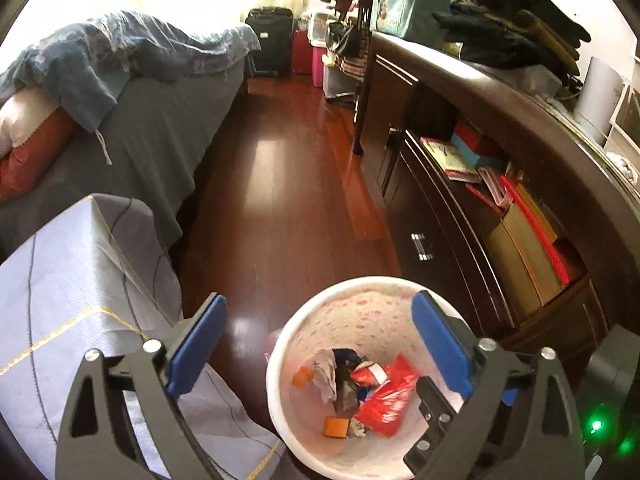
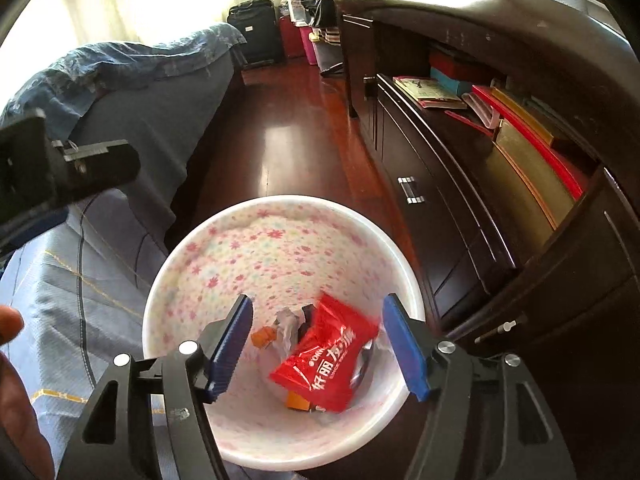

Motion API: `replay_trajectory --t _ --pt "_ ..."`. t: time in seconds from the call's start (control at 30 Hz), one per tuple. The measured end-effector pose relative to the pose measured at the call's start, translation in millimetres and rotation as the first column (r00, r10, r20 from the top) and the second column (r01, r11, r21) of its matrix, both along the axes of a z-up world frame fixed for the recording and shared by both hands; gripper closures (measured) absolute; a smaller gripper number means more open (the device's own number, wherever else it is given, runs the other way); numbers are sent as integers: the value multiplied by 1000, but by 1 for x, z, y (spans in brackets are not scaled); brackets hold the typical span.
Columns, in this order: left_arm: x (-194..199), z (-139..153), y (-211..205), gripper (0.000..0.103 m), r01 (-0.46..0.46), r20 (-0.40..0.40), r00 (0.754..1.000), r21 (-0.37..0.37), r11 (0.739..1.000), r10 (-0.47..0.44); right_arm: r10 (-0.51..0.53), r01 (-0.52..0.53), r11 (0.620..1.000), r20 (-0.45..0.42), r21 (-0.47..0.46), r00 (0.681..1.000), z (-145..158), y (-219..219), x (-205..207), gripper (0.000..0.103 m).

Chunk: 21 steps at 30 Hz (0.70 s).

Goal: Collect trash

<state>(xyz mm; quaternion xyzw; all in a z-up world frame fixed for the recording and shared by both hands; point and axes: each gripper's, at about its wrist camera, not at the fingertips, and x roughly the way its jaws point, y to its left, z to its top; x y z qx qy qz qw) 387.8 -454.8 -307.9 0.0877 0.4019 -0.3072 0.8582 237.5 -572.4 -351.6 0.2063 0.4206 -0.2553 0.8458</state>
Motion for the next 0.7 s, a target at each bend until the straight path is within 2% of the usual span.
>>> replay_trajectory --t 0.23,0.4,0.53,0.63,0.7 --pt "-15 23 8 6 8 40 999 -4 1000 -7 -6 6 1000 -11 -6 1000 13 10 -8 31" --pt "-32 50 36 6 -23 82 996 -24 999 25 -11 11 1000 -7 -8 1000 33 23 -25 25" --pt "-57 79 86 4 -89 152 984 -28 996 92 9 -8 999 19 -54 1000 64 56 -43 11" --pt "-82 105 139 4 -178 218 959 -29 984 180 70 -65 995 72 -76 995 92 91 -58 4" --pt "-97 119 170 4 -231 246 940 -45 972 235 121 -110 989 102 -103 987 109 117 -67 4"
